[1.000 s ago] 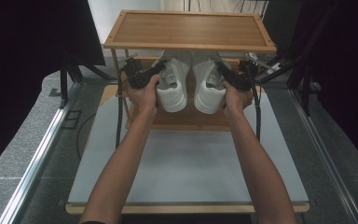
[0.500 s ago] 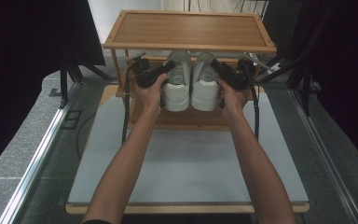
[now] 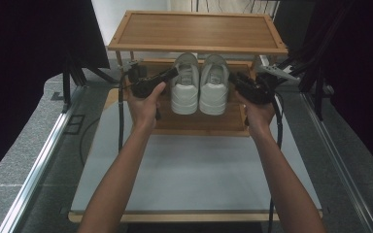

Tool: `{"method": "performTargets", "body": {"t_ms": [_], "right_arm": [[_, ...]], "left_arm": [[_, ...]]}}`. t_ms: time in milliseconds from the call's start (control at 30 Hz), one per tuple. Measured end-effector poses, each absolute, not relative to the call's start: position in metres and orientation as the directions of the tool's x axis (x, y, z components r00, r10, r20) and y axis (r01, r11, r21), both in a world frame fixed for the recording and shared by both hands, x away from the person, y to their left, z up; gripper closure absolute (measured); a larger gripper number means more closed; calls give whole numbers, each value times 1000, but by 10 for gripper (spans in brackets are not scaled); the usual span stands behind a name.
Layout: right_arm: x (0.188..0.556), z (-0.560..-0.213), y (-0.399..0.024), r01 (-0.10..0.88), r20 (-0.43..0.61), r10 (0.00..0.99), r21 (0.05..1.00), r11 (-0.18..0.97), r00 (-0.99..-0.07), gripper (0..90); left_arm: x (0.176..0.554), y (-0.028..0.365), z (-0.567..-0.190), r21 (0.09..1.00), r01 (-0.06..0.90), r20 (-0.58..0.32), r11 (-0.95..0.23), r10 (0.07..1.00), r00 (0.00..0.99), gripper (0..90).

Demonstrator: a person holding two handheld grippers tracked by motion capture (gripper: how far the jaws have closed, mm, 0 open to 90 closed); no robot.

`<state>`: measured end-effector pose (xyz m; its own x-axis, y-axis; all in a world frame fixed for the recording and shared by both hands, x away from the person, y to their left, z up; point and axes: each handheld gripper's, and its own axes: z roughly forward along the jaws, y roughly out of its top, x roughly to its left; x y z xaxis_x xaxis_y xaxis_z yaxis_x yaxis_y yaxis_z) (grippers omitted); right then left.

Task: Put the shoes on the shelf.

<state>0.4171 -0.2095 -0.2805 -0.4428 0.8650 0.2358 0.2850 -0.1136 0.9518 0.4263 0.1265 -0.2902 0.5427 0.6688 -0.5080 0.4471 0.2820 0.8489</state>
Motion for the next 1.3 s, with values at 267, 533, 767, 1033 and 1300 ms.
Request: {"method": "performTargets", "body": {"t_ms": [267,533,767,1033,1300], "right_arm": [[366,-283,-204,200,79,816,979,46,-572,893],[355,-305,-180,238,17,772,955,175,-635,896],[361,-307,-173,227,-17,775,952,206,-632,896],[364,-307,-171,225,-22,787,953,203,-617,897],[369,-308,-170,235,1,792,955,180,-611,897]], "left_arm": [[382,126,-291,920,369,-354,133,686,635,900],[367,110,-296,938,347,-247,8,717,652,900],[375,110,-303,930,367,-282,33,703,653,900],[375,109,-303,933,359,-274,31,708,651,900],[375,110,-306,932,358,-290,51,700,653,900]]}}
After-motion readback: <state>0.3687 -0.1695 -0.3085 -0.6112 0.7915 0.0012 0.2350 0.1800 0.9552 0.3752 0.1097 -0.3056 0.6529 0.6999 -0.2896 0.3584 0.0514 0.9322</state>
